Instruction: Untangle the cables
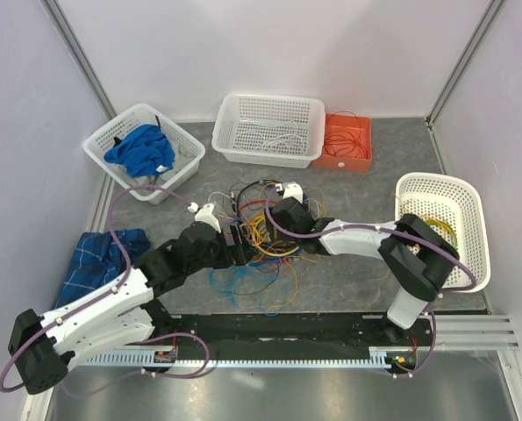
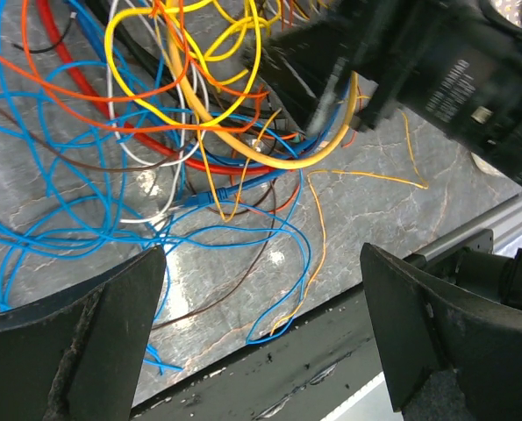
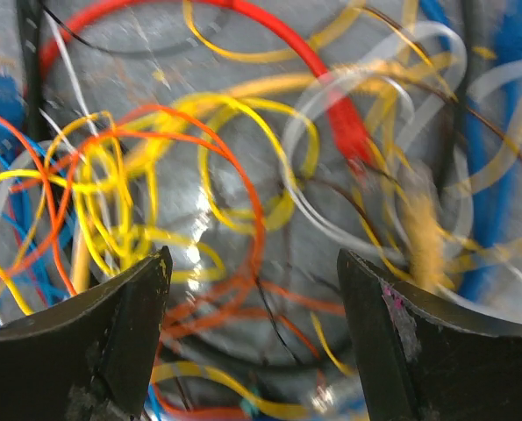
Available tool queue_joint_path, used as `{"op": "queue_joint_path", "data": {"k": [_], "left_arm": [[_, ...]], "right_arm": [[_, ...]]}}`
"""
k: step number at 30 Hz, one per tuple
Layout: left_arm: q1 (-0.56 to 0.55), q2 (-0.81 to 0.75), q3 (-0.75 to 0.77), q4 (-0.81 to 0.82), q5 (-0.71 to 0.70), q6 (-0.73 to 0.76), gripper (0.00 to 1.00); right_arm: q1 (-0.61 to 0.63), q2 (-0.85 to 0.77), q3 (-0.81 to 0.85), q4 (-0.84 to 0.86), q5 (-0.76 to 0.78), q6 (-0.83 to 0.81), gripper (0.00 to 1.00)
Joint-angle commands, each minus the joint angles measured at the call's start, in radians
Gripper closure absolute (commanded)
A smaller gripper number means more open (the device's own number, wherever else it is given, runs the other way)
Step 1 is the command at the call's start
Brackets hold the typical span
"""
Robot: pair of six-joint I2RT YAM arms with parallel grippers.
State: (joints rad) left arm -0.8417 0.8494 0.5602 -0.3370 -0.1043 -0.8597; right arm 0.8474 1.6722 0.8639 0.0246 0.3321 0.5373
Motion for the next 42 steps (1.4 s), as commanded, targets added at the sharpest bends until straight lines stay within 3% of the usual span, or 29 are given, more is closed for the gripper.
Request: {"op": "queue_joint_path", "data": {"k": [1, 3, 6, 7, 10, 13, 20, 29, 32, 37, 42], "left_arm": [[0.003, -0.036, 0.023, -0.034, -0.055, -0.042, 0.00], [0.003, -0.039, 0.020, -0.040, -0.054, -0.047, 0.00], [0.003, -0.049, 0.018, -0.053, -0.052, -0.052, 0.00], [0.004, -0.050, 0.017, -0.056, -0.052, -0.053, 0.00], [0.003, -0.064, 0.018, -0.066, -0.058, -0.052, 0.01], [0.003, -0.082, 0.027, -0.069, -0.075, -0.038, 0.02], [0.003, -0.115, 0.110, -0.068, -0.164, 0.092, 0.02], [0.003, -0.098, 0.191, -0.011, -0.253, 0.237, 0.01], [0.004, -0.107, 0.205, 0.022, -0.262, 0.267, 0.05], [0.004, -0.133, 0.172, 0.137, -0.221, 0.298, 0.13], [0.003, -0.128, 0.132, 0.240, -0.083, 0.307, 0.16]], "right_arm": [[0.012, 0.084, 0.104, 0.129, -0.019, -0.037, 0.16], [0.013, 0.141, 0.129, 0.132, -0.024, -0.043, 0.18], [0.015, 0.184, 0.150, 0.158, -0.039, -0.050, 0.31], [0.013, 0.185, 0.149, 0.166, -0.048, -0.051, 0.49], [0.016, 0.164, 0.130, 0.182, -0.030, -0.043, 0.81], [0.034, 0.074, 0.097, 0.184, 0.010, -0.051, 1.00], [0.159, -0.259, 0.106, 0.042, 0.163, -0.129, 1.00], [0.278, -0.462, 0.155, -0.112, 0.231, -0.137, 1.00], [0.294, -0.517, 0.136, -0.123, 0.237, -0.126, 1.00], [0.295, -0.563, 0.123, -0.140, 0.248, -0.123, 1.00], [0.297, -0.578, 0.110, -0.141, 0.235, -0.117, 1.00]]}}
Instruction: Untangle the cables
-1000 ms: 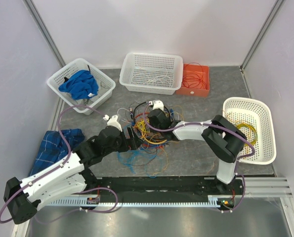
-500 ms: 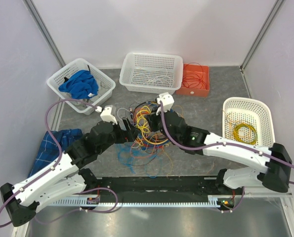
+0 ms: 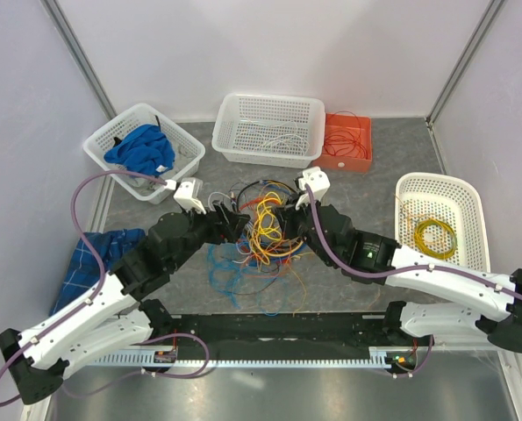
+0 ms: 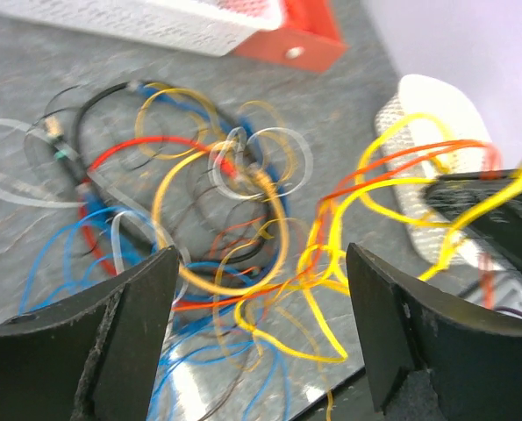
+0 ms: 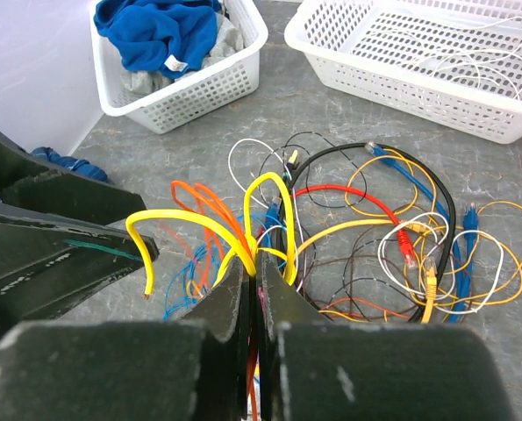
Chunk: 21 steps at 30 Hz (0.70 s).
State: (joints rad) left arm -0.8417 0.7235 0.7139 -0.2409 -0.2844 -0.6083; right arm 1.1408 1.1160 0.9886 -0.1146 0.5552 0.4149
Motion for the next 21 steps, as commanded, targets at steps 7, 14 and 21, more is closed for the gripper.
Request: {"op": "queue_joint_path", "data": {"k": [7, 14, 21], "left_arm": [[0.003, 0.027, -0.056, 0.267, 0.254, 0.071, 0.17], [0.003, 0.135, -0.090, 0.328, 0.385, 0.055, 0.48], [0.003, 0.172, -0.077, 0.348, 0.401, 0.059, 0.89]], "right_arm": [[0.002, -0.027, -0.018, 0.003, -0.011, 0.016, 1.00], [0.008, -0.058, 0.002, 0.016, -0.086, 0.042, 1.00], [0.016, -0.102, 0.010, 0.016, -0.112, 0.050, 1.00]]}}
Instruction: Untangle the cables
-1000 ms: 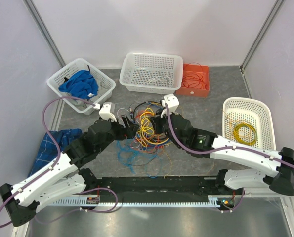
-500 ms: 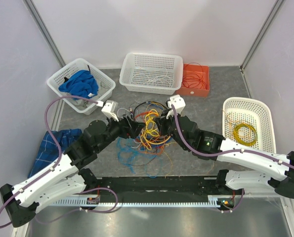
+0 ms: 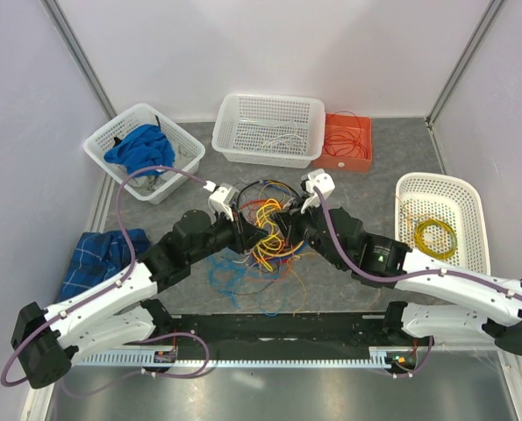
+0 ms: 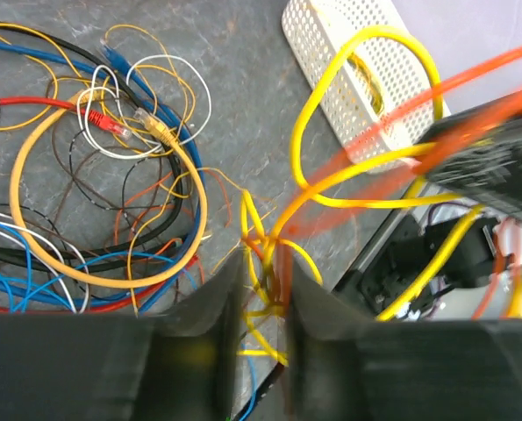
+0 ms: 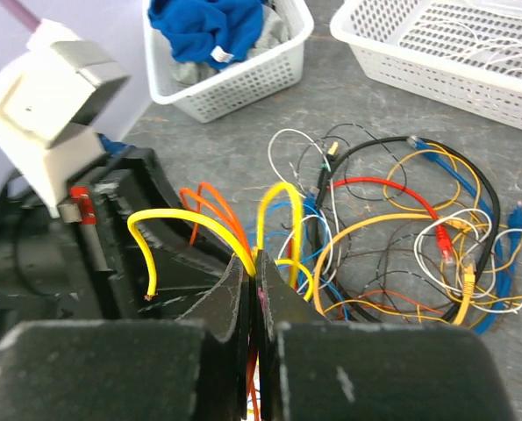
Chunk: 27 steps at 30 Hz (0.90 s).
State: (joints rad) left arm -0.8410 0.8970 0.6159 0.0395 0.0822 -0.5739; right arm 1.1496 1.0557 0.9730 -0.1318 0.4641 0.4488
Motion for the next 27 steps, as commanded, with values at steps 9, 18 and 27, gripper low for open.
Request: {"op": "queue_joint_path", "data": {"k": [9, 18, 27], "left_arm": [[0.003, -0.093, 0.165, -0.172, -0.179, 0.097, 0.98], [0.003, -0.076, 0.278, -0.271, -0.219, 0.151, 0.98], [0.003, -0.063, 0.274, -0.277, -0.205, 0.147, 0.98]], "right_arm": [[0.007, -0.114, 0.012, -0.055, 0.229, -0.027, 0.33], [0.007, -0.111, -0.005, 0.029, 0.115, -0.070, 0.49], [0.007, -0.031, 0.038, 0.067, -0.022, -0.104, 0.52]]}}
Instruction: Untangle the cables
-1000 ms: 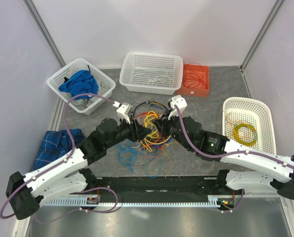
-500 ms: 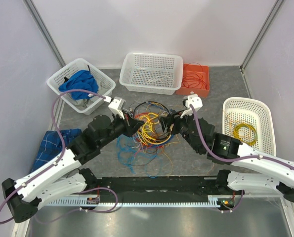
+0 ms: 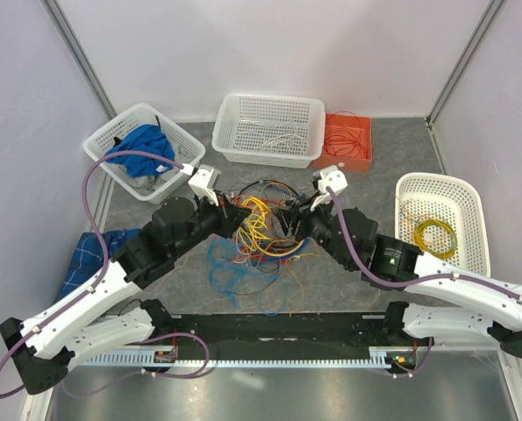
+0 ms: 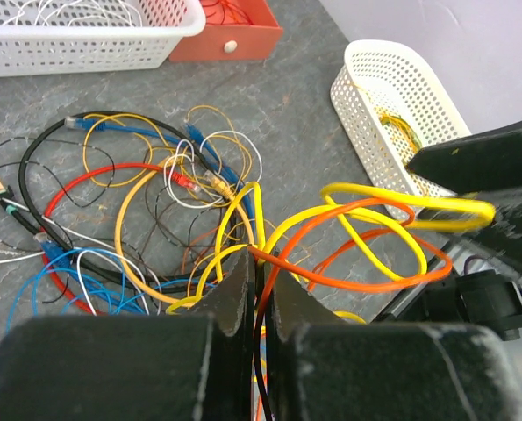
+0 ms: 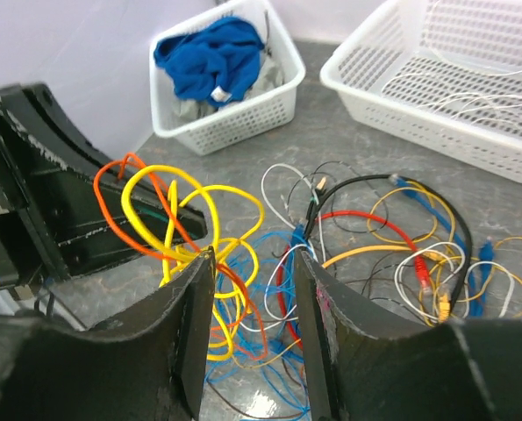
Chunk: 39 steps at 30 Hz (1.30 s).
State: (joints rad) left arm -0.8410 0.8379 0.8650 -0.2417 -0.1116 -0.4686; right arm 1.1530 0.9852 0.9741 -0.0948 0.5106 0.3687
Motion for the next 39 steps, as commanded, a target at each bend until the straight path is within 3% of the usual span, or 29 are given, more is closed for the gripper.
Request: {"op": "queue_joint_path", "data": {"k": [1, 21, 32, 37, 39], "left_arm": [[0.003, -0.005, 0.028, 0.002, -0.013, 0.044, 0.98], [0.003, -0.016, 0.049, -0.028, -0.042, 0.061, 0.98], [0.003, 0.001, 0.065, -0.030, -0.031, 0.054, 0.98], [0.003, 0.001, 0.068, -0.027, -0.016, 0.045, 0.98], [0.003, 0.001, 0.060, -0.027, -0.010, 0.041, 0.98]], "right_arm": [[0.004, 0.047, 0.032, 0.029, -0.078, -0.024, 0.52], [0.004, -0.046, -0.112, -0.008, -0.079, 0.041, 0.53], [0.004, 0.042, -0.068, 0.053, -0.234, 0.021, 0.54], [0.004, 0.095, -0.051, 0.087, -0.212, 0.007, 0.54], [0.005, 0.112, -0.048, 0.130, -0.164, -0.004, 0.60]]}}
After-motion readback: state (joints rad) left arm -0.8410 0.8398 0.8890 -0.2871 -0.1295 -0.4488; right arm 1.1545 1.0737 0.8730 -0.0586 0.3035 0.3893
